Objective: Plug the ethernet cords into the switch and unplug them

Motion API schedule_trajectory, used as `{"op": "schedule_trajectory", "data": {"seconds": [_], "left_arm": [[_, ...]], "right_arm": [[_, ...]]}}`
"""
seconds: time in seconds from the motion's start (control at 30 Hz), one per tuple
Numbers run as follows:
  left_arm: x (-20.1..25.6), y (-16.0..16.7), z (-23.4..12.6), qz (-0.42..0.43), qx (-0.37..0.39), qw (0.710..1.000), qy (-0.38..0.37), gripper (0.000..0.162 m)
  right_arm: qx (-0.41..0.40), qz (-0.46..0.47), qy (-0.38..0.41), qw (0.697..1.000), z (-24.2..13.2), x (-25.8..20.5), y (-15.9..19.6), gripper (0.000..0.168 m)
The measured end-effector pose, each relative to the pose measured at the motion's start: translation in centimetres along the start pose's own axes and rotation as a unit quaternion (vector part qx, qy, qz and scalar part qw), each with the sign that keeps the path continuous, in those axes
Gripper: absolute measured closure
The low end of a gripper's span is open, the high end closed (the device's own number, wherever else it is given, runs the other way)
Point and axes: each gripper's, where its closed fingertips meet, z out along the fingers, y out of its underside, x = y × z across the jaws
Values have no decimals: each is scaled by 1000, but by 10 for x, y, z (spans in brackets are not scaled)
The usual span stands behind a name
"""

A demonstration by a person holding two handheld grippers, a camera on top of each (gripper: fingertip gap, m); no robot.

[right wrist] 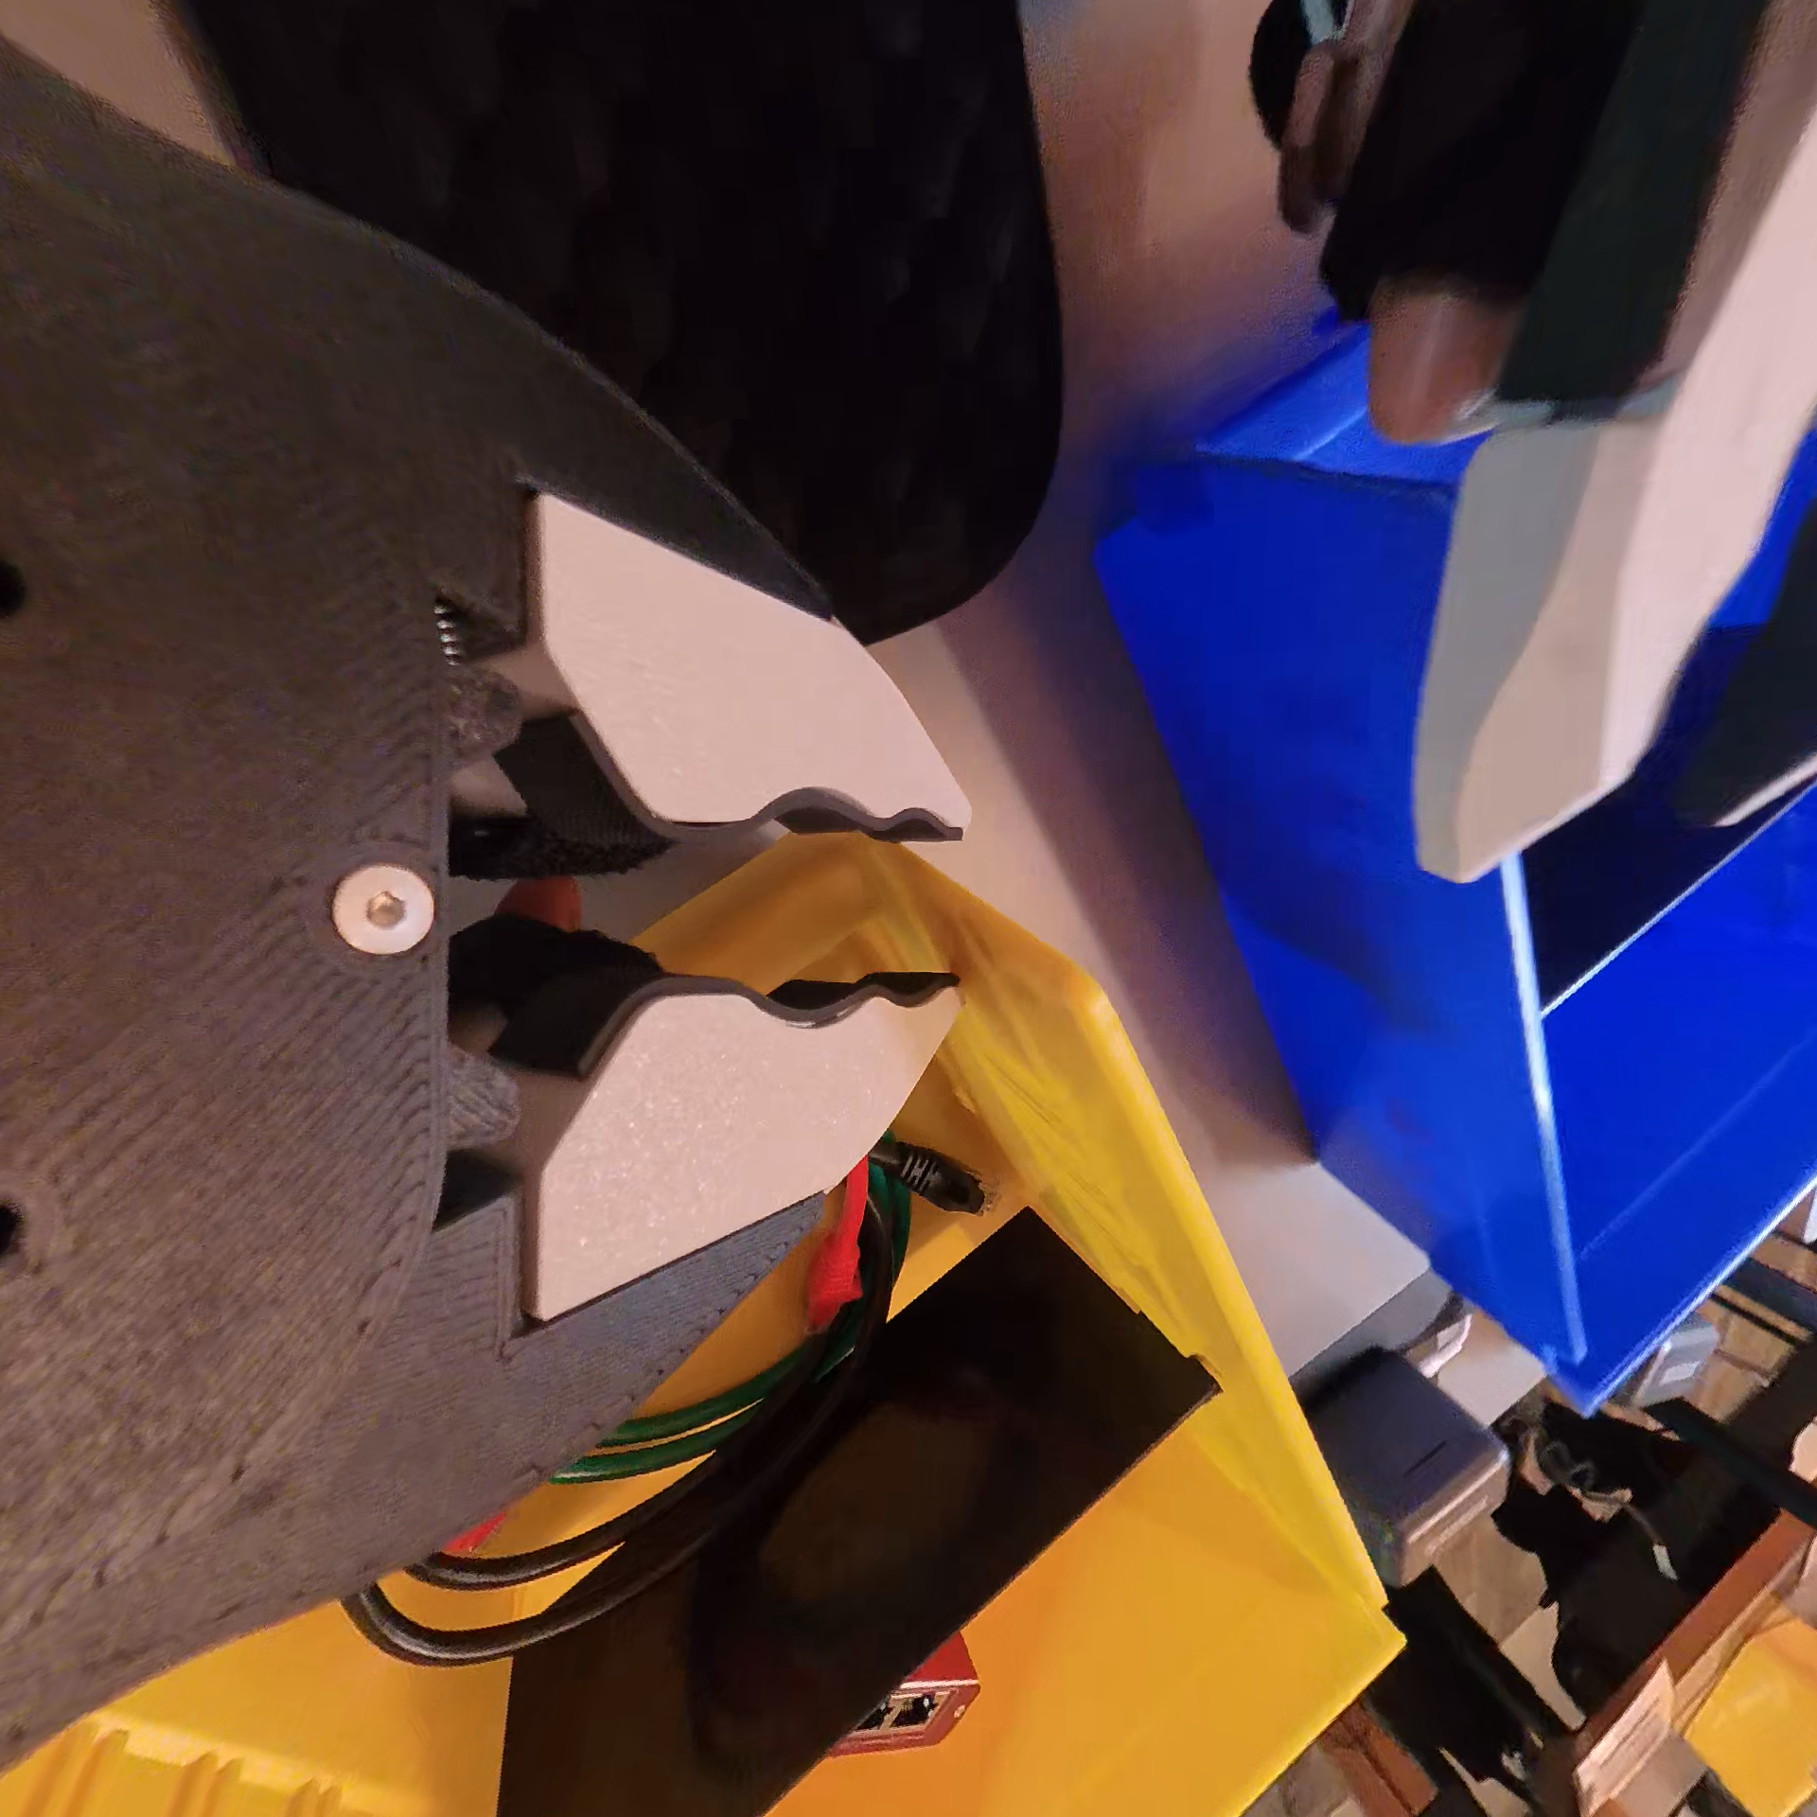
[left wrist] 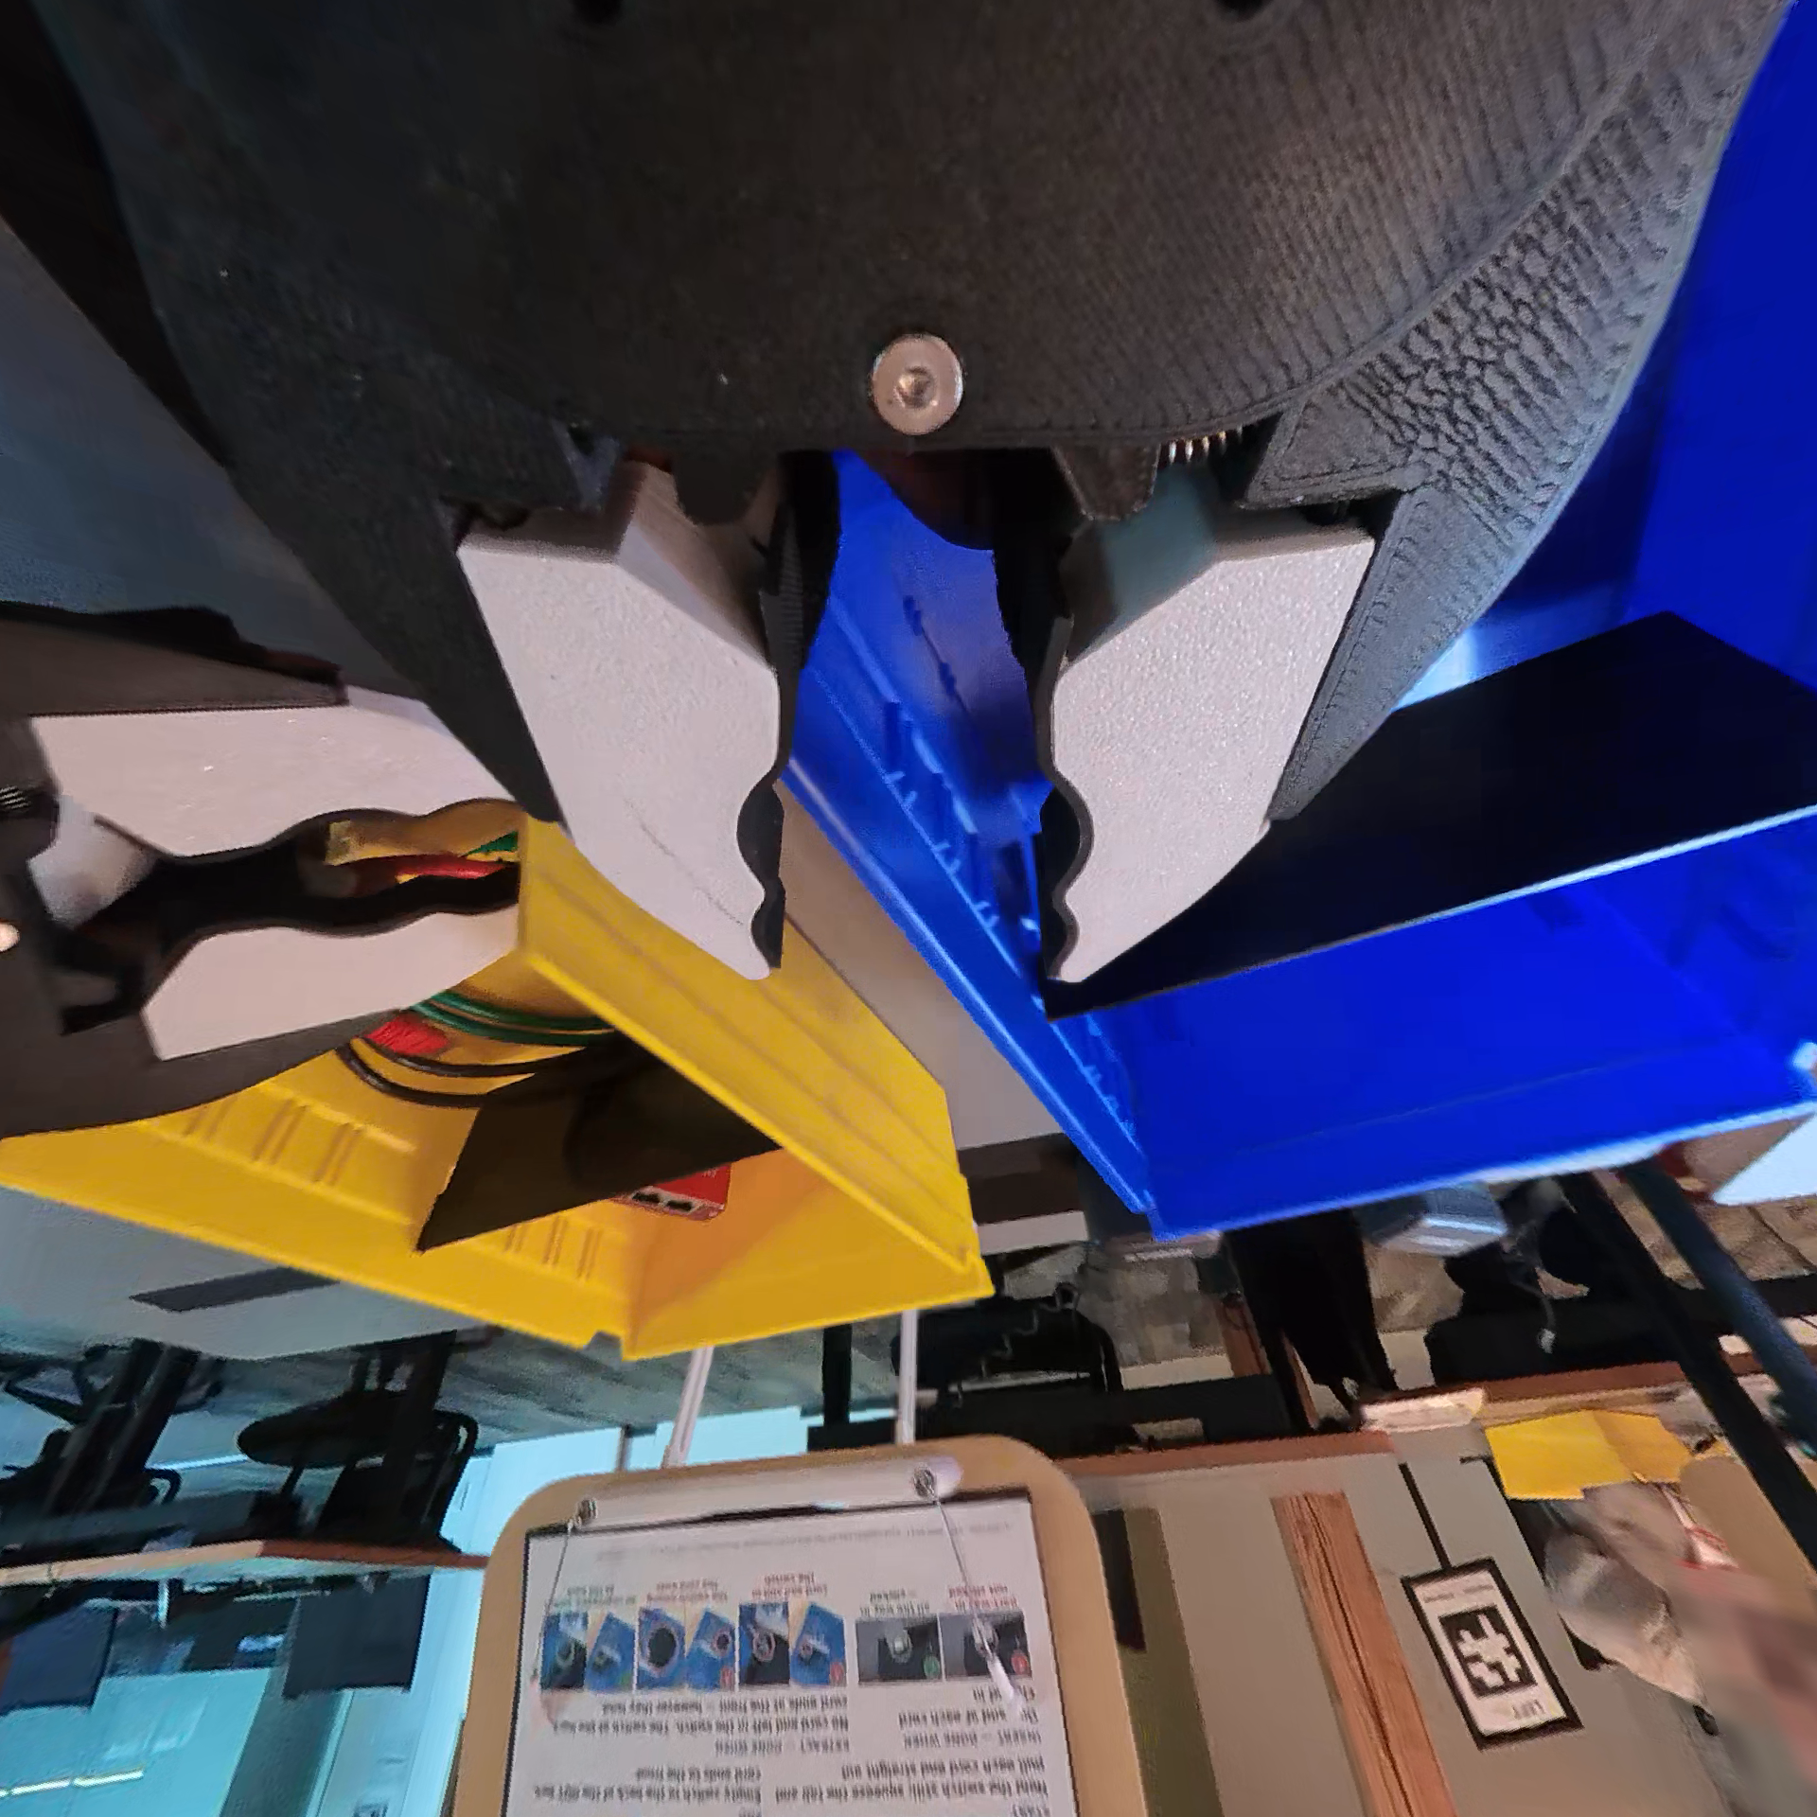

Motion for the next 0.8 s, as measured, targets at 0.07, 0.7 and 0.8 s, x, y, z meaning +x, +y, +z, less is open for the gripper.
{"op": "schedule_trajectory", "data": {"seconds": [0.07, 0.7, 0.8], "left_arm": [[-14, -12, -12, 7, 16, 1000, -15, 112], [-181, 94, -83, -79, -193, 968, -141, 105], [-173, 86, -75, -59, -147, 981, -115, 150]], "right_arm": [[3, -6, -6, 1000, 7, -4, -6, 142], [132, 72, -31, 988, 3, -57, -73, 118], [87, 110, -77, 987, 23, -68, -65, 125]]}}
